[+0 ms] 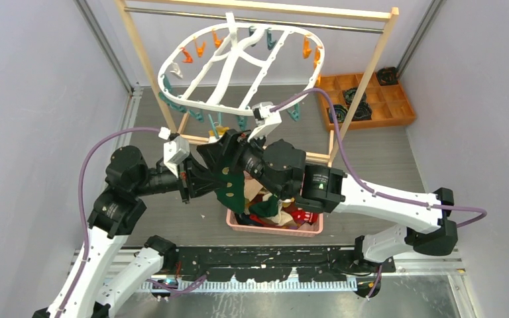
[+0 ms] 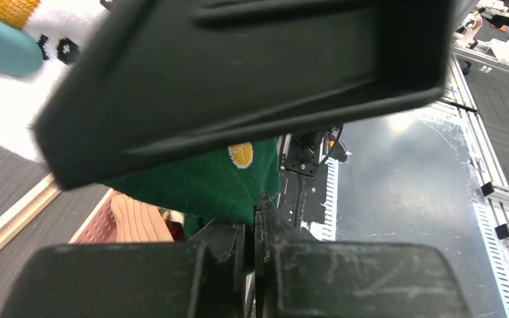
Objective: Remove the socks clipped to the hanger
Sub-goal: Remove the sock from the hanger.
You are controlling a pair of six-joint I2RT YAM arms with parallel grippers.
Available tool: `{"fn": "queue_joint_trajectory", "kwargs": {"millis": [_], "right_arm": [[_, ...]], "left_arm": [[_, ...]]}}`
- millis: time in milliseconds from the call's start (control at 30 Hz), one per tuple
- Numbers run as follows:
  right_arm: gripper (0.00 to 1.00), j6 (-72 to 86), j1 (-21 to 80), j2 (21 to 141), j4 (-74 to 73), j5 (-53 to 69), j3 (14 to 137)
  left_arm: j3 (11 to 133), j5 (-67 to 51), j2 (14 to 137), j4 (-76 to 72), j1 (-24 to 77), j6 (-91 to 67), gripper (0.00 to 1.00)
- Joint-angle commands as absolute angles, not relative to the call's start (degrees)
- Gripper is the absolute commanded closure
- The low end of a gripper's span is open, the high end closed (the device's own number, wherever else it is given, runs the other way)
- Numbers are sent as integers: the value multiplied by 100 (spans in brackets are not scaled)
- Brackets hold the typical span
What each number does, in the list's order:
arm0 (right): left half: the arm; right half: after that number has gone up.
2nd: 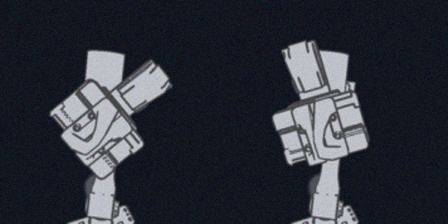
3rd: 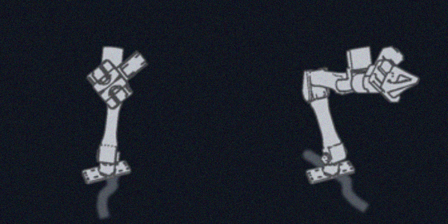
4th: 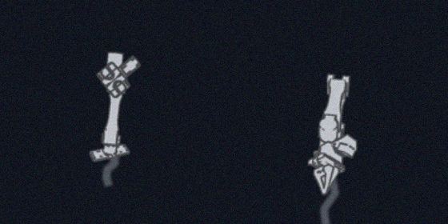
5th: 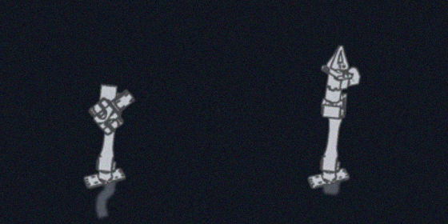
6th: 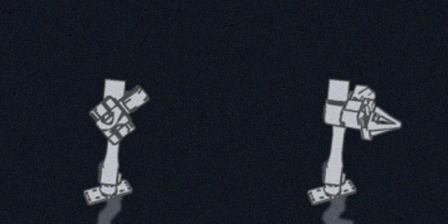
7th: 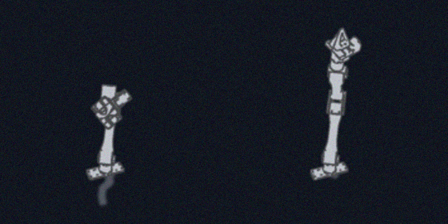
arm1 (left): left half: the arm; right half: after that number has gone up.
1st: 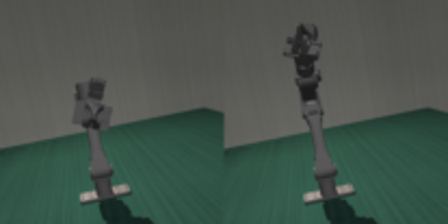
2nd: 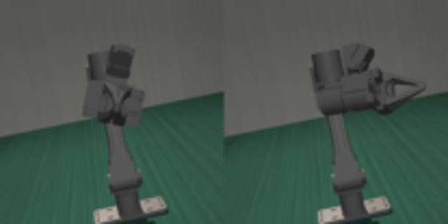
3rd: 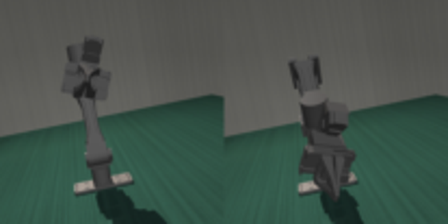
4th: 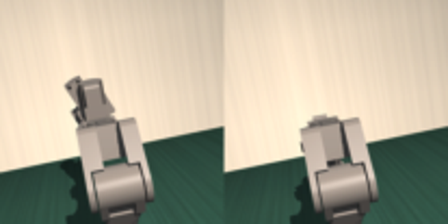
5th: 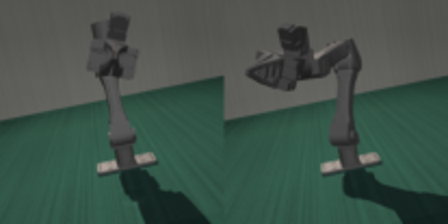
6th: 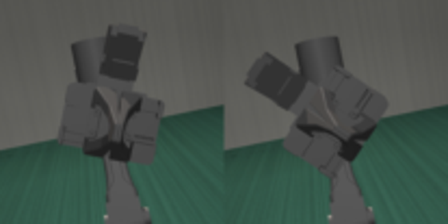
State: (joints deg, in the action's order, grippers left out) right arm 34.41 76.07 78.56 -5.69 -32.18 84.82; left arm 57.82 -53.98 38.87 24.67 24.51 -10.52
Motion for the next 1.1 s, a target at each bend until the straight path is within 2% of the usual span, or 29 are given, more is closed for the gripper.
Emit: {"fn": "queue_joint_trajectory", "kwargs": {"millis": [0,500,900,1067], "right_arm": [[21,3476,7318,7887,-298,-3009,8903],[39,3237,6875,8284,-719,-2570,9651],[41,3166,6727,8248,-1190,-2532,9749],[45,3069,6719,8344,-1370,-2627,9905]], "left_arm": [[5895,-5405,3820,2413,2496,-908,100],[5970,-5259,3779,2568,2540,-672,100],[6003,-5191,3836,2621,2549,-612,99],[6061,-5176,3876,2706,2562,-549,99]]}}
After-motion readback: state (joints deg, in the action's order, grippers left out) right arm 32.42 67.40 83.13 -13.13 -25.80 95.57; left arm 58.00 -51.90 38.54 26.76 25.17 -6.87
